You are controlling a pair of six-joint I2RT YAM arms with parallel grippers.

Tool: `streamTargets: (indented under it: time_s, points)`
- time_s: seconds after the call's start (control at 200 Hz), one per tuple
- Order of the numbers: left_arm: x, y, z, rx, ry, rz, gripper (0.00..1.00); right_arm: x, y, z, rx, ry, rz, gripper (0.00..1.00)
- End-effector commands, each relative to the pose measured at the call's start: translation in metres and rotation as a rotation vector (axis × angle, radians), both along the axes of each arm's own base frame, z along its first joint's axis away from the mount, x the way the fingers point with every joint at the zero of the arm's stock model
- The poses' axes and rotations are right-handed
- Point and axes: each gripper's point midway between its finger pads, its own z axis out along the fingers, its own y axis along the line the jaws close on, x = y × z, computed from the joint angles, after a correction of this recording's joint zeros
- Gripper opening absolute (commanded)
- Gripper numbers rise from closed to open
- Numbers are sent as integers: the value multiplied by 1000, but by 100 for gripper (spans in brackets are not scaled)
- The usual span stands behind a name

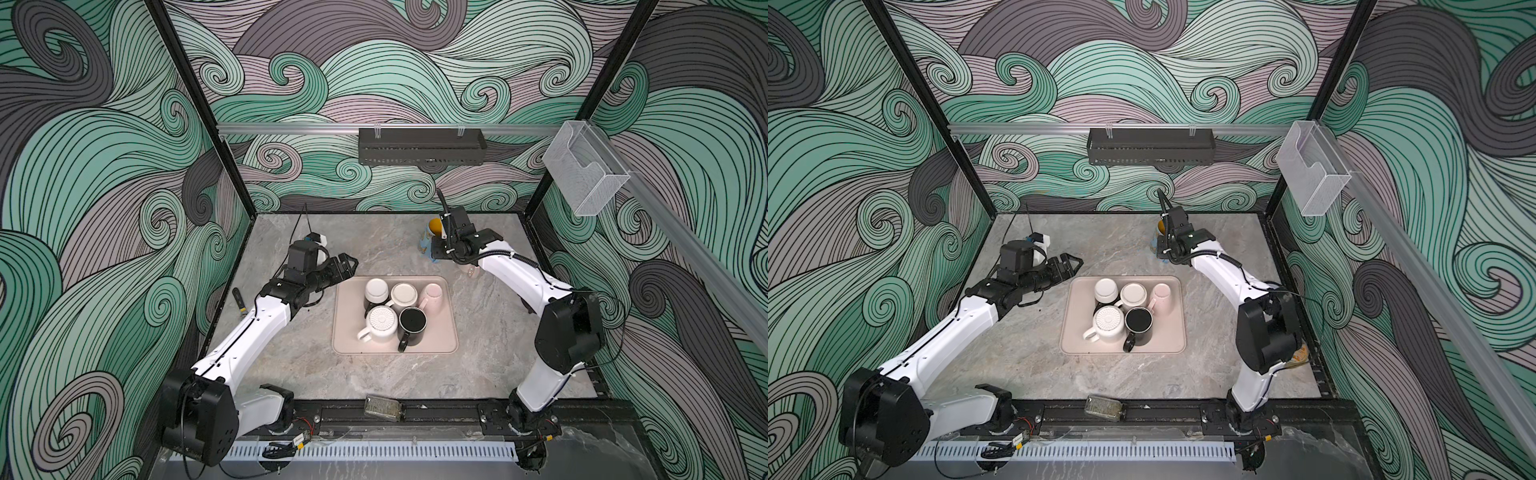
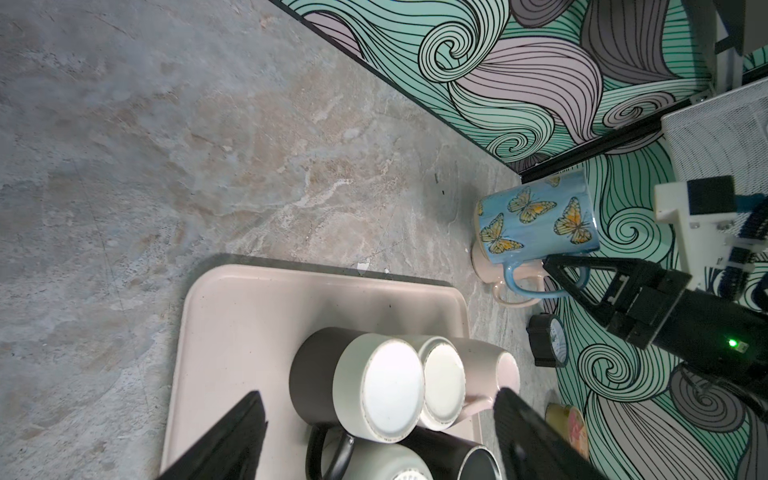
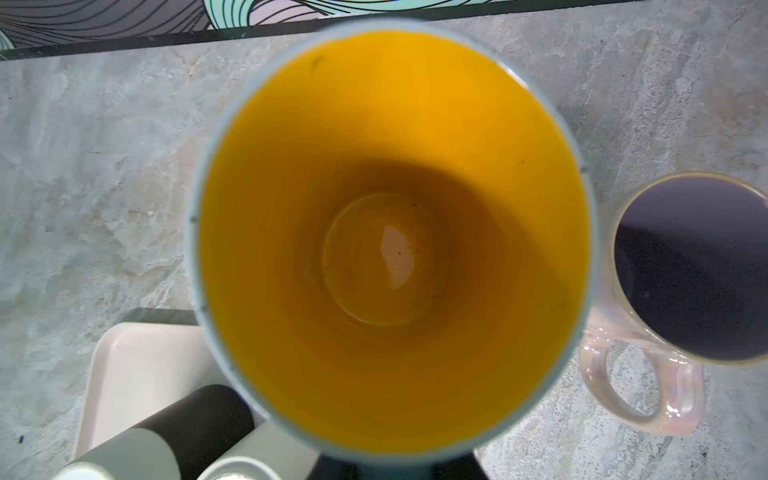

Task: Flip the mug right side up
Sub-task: 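Open the left gripper and pull it back while the right carries the mug, then lower the blue butterfly mug upright beside the pink mug with the right gripper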

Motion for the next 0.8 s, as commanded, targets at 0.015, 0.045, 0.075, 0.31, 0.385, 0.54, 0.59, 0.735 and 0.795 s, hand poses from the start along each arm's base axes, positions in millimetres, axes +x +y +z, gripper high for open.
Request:
streamTargets:
  time_s: [0.015,0.045,0.075,0.31,0.385,0.54,0.59,0.735,0.795]
  points:
    - [0,-8,7,31,-39,-29,88,22,-9,28,-44,-117,-17,0]
    - [0,-10,8,30,-44,-34,88,23,-10,27,-47,-115,-14,0]
    - [0,-11,7,30,-46,-37,87,24,-11,26,-48,-111,-15,0]
    - [-3,-19,3,25,-49,-61,86,28,-25,7,-96,-78,-25,0]
    - [-4,-20,1,26,-46,-62,86,28,-29,1,-109,-69,-33,0]
    - [-5,-19,0,31,-49,-58,87,31,-34,-10,-134,-49,-38,0]
    - [-5,-19,-2,32,-46,-61,87,32,-36,-14,-135,-40,-45,0]
    - [-6,-22,-3,31,-41,-69,87,35,-41,-23,-136,-31,-61,0]
    - [-6,-21,-5,30,-37,-61,87,36,-41,-26,-133,-31,-63,0]
